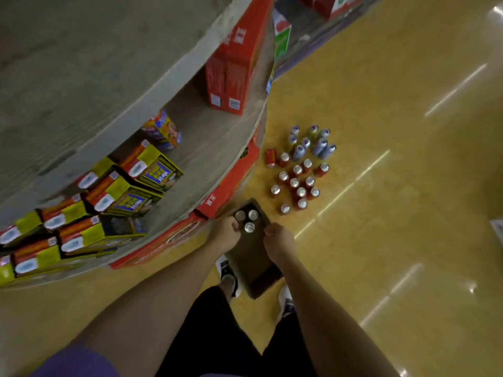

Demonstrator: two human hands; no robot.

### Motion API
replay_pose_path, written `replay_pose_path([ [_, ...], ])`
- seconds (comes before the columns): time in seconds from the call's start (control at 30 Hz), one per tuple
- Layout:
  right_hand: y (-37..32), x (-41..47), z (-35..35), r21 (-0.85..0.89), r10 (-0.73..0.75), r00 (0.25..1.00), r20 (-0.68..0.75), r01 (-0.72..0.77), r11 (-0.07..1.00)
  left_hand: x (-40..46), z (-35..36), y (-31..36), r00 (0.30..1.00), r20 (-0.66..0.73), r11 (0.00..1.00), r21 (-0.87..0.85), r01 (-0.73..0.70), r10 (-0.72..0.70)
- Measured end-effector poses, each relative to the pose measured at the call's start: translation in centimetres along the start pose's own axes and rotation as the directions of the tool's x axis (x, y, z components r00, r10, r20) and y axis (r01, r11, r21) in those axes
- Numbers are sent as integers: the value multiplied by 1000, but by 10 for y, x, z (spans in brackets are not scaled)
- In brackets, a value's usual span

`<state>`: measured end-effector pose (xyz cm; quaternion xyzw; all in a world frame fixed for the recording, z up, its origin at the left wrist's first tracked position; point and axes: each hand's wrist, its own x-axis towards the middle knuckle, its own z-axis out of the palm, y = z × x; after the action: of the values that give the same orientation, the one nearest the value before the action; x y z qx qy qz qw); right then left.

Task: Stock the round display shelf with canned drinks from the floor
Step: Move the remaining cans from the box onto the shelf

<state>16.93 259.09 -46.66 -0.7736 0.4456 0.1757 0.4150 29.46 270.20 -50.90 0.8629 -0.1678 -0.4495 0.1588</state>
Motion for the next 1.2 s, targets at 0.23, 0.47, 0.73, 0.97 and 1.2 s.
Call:
replay_pose_path([
  [0.23,33,57,75,241,239,971,31,-239,941,74,35,-46,992,111,996,66,59,-67],
  [0.47,98,145,146,287,328,943,61,-332,899,155,101,-87,973,207,991,107,79,-100],
  [0.73,182,248,242,322,342,937,74,-347,881,252,198,-144,964,189,980,102,171,-188],
  [0.97,242,319,314,316,356,927,116,-374,872,336,272,-179,907,129,906,-94,413,-400],
  [1.2,289,375,352,266,352,916,194,-394,880,406,330,-184,920,80,910,-137,392,-384],
])
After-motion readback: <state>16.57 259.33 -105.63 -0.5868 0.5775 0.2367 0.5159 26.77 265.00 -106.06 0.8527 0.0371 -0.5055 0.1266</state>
